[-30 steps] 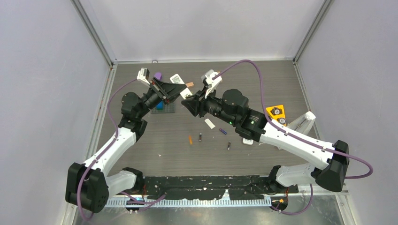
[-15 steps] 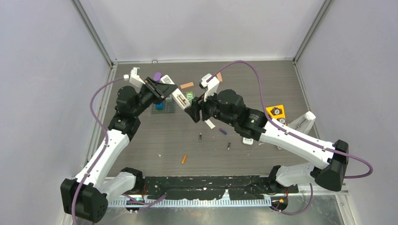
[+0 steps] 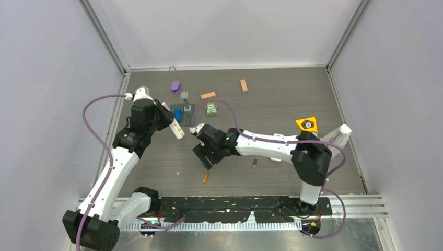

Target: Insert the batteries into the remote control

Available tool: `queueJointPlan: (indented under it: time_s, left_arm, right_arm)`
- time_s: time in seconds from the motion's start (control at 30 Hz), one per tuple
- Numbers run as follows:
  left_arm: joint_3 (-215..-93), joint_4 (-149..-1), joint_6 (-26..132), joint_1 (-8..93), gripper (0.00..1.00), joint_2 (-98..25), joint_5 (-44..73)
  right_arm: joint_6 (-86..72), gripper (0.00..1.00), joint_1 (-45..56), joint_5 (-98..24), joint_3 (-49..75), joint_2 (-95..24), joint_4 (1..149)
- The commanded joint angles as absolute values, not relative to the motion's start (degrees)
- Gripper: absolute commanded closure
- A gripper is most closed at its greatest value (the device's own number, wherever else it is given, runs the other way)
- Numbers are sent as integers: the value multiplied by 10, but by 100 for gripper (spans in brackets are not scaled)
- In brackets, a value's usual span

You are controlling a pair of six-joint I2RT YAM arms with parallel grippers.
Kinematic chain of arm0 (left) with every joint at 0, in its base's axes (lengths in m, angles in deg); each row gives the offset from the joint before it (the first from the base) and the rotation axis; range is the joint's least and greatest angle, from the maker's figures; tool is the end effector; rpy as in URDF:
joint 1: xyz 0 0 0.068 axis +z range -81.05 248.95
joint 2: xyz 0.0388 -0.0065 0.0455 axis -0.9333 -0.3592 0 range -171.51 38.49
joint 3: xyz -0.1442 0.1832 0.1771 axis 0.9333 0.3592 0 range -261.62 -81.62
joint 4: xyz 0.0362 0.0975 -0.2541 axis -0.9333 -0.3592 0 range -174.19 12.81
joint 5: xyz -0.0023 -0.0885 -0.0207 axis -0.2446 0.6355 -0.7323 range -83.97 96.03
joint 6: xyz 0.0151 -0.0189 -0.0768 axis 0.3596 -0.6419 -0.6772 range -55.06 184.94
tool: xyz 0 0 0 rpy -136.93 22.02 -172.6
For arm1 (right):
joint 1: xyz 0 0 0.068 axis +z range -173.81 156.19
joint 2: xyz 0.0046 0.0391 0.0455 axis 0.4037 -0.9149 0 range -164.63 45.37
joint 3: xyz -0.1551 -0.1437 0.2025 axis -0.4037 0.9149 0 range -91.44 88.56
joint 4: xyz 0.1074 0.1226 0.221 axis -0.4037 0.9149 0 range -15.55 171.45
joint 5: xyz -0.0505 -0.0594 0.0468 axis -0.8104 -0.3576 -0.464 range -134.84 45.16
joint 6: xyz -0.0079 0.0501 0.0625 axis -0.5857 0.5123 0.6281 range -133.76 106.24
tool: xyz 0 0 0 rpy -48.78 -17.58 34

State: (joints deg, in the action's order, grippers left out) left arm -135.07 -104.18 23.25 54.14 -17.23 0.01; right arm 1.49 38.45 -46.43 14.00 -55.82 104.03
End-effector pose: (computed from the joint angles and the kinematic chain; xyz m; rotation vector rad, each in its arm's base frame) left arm 0.2394 -0.0558 0.3284 -0.5550 2.0419 -0.4887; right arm 0.1942 0.3649 0.2109 -1.0368 2.4120 0.4708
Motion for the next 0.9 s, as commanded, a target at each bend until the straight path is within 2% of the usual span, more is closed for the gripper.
queueJointPlan:
  time_s: [0.0, 0.17, 0.37, 0.57, 0.67, 0.73, 0.87]
  left_arm:
    - [-1352, -1100, 243, 544, 100, -138, -90]
    - [-1335, -1123, 240, 544, 100, -109, -135]
    - [-1304, -1117, 249, 544, 100, -67, -154]
    - [-1296, -1125, 260, 544, 100, -36, -188]
    - [-1290, -1127, 259, 544, 100, -24, -189]
    - [-1289, -1130, 258, 544, 100, -18, -187]
    - [-1289, -1136, 258, 544, 100, -10, -176]
  right_arm:
    - [101, 27, 415, -464, 94, -579, 1096]
    - [175, 22, 440, -457, 87, -611, 1108]
    - [285, 23, 451, -470, 80, -642, 1108]
    - [401, 40, 466, -543, 53, -671, 1130]
    - [444, 55, 478, -573, 31, -688, 1149]
    - [469, 61, 483, -589, 19, -701, 1155]
    - [494, 66, 488, -622, -9, -728, 1192]
